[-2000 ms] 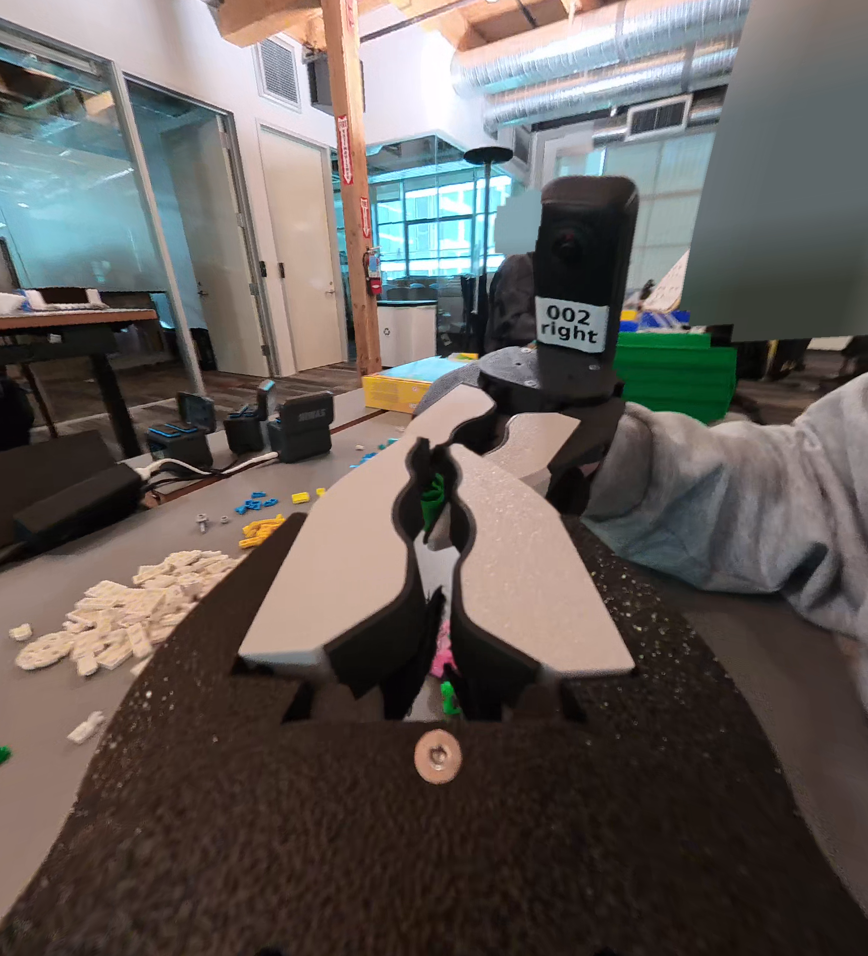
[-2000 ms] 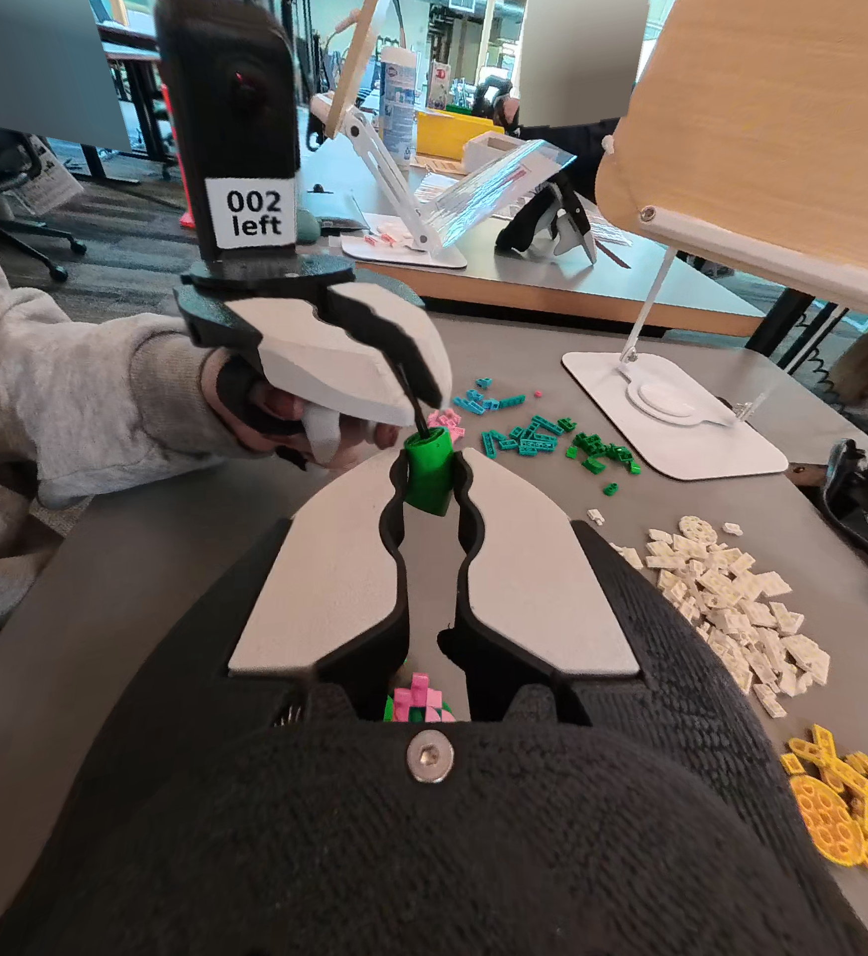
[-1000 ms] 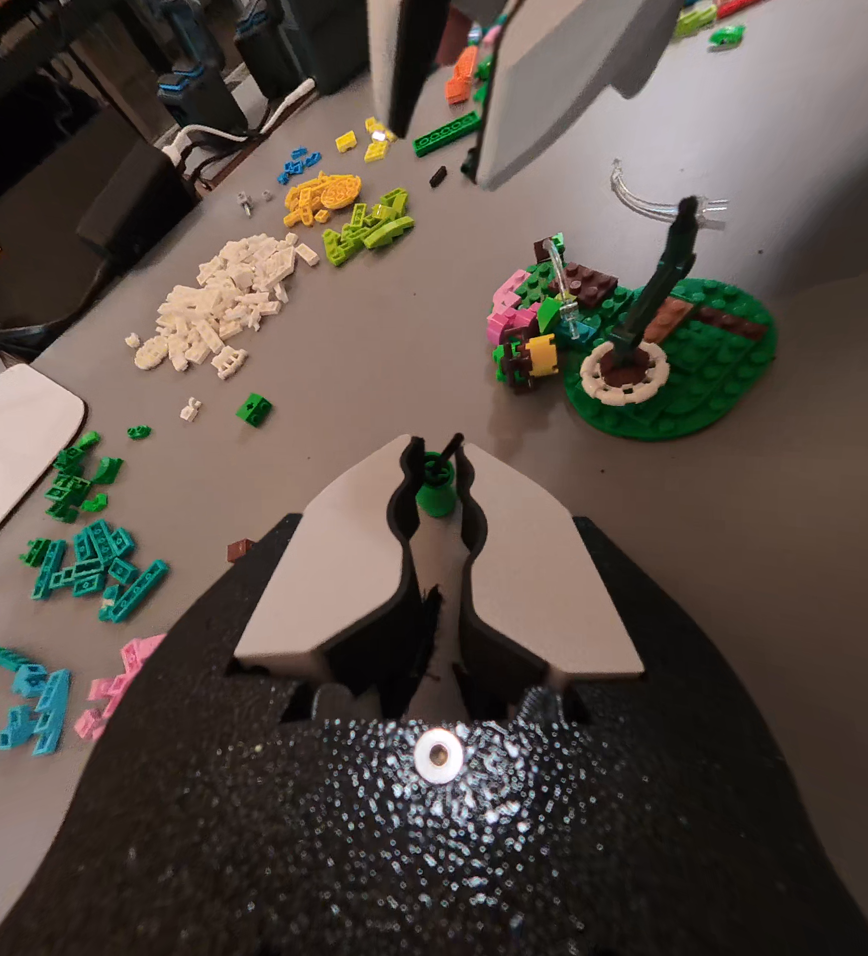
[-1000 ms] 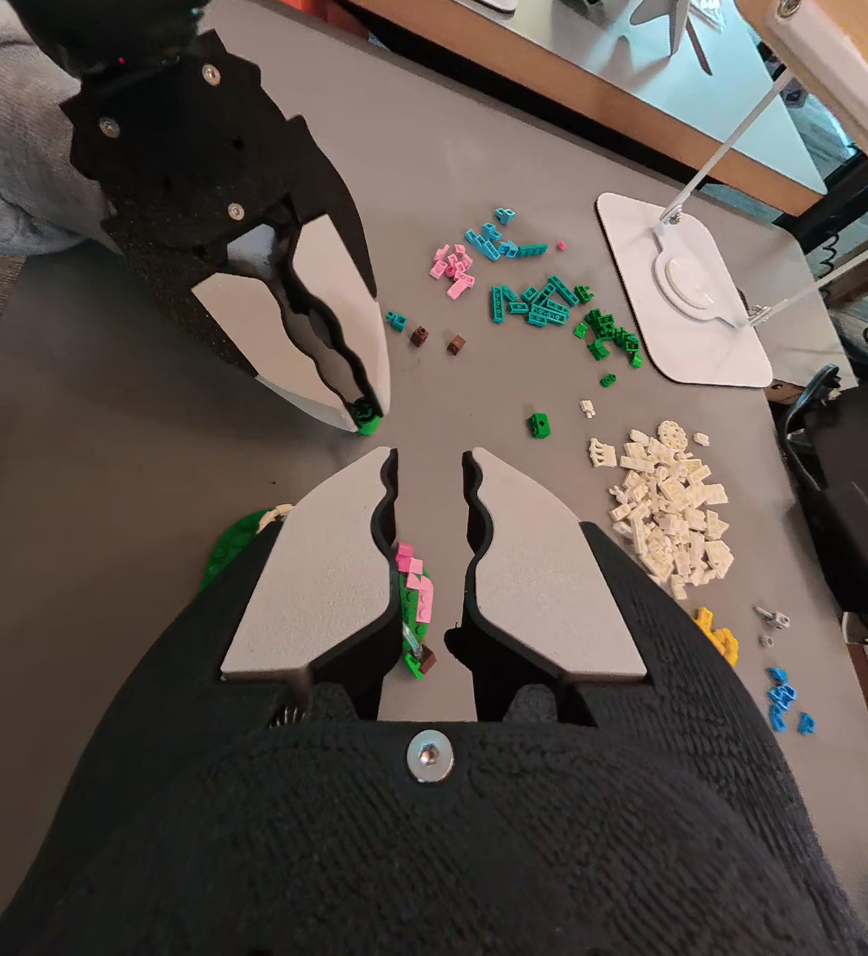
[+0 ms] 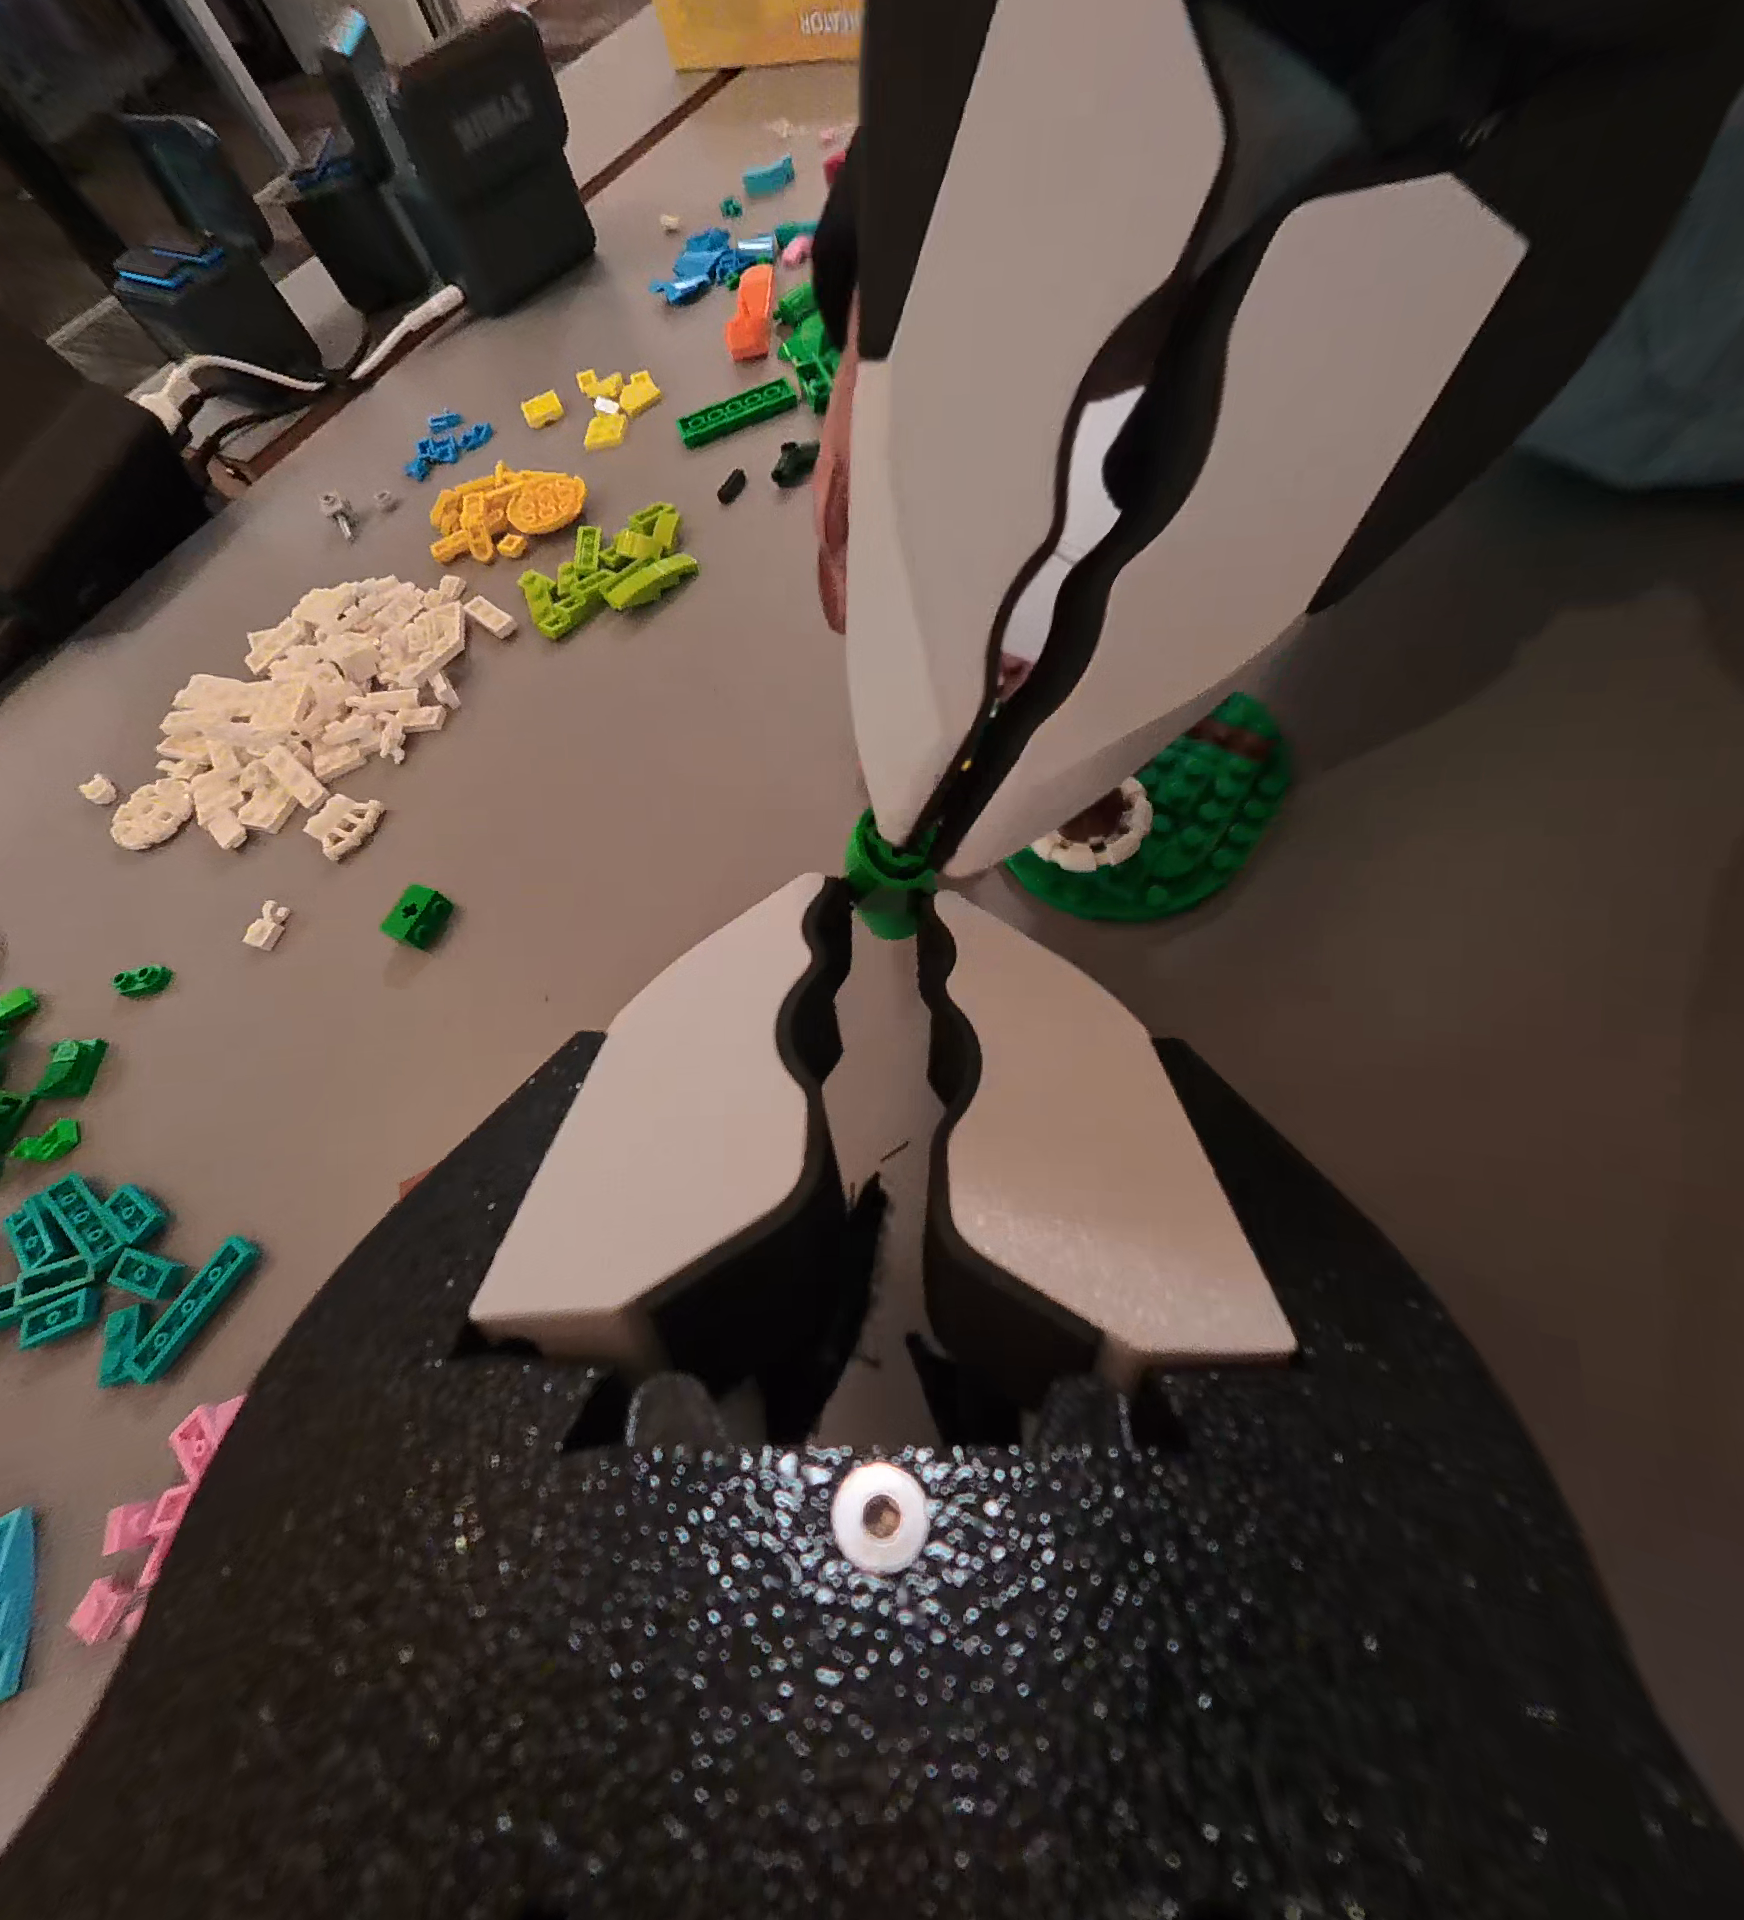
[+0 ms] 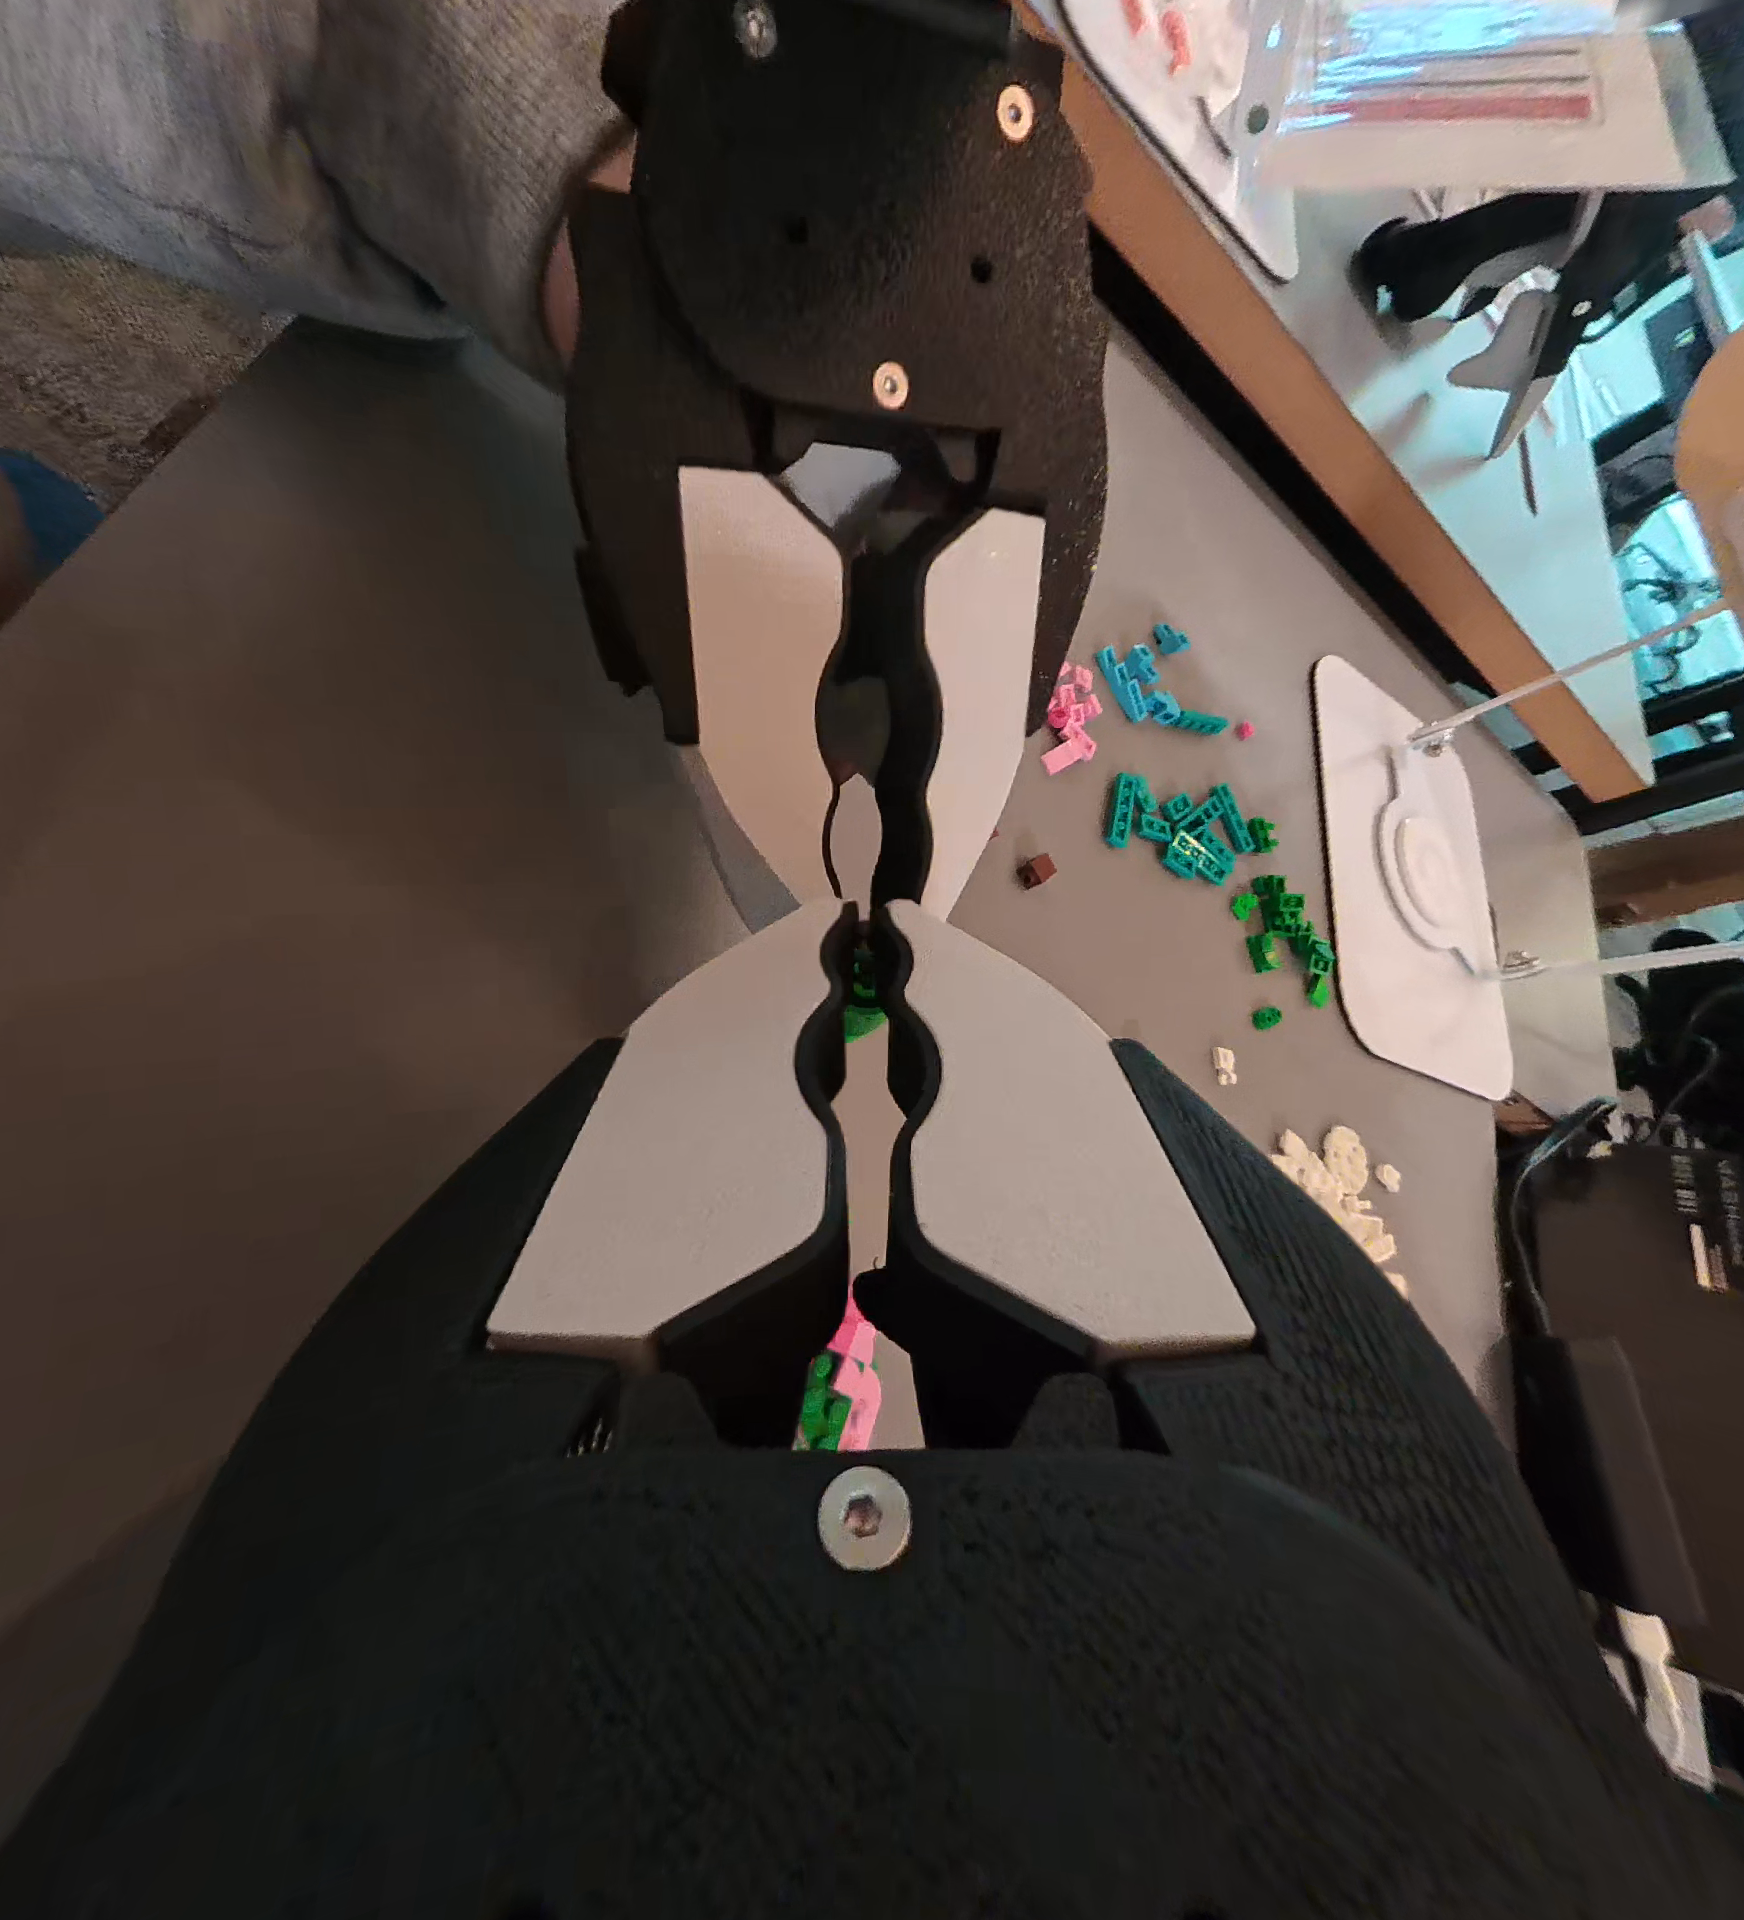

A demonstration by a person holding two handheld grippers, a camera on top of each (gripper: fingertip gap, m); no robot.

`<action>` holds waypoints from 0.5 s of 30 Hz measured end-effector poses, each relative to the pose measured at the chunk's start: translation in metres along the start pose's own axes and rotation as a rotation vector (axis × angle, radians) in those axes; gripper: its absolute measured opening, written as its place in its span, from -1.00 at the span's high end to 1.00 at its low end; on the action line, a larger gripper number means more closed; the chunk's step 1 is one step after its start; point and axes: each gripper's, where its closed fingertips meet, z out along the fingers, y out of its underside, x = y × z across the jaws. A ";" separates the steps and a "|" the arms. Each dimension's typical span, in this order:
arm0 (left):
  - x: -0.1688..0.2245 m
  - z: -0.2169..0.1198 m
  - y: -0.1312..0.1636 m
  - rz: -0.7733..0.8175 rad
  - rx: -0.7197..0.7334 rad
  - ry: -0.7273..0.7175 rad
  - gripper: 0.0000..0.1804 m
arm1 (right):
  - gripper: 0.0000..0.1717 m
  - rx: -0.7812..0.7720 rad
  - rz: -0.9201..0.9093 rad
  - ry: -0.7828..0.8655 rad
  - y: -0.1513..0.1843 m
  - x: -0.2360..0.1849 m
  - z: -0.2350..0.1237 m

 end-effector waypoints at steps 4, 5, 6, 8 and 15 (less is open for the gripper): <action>-0.011 -0.002 -0.014 -0.068 0.083 -0.080 0.68 | 0.99 0.110 0.102 0.055 -0.009 0.015 -0.009; -0.012 0.000 -0.015 -0.074 0.077 -0.095 0.62 | 0.99 0.165 0.154 0.052 -0.015 0.018 -0.013; -0.012 0.003 -0.017 -0.077 0.072 -0.109 0.56 | 0.99 0.216 0.206 0.043 -0.019 0.021 -0.017; -0.014 0.007 -0.024 -0.069 0.081 -0.161 0.45 | 0.99 0.294 0.284 0.030 -0.027 0.025 -0.022; -0.020 0.011 -0.041 0.006 0.098 -0.282 0.78 | 0.99 0.377 0.330 0.060 -0.036 0.031 -0.029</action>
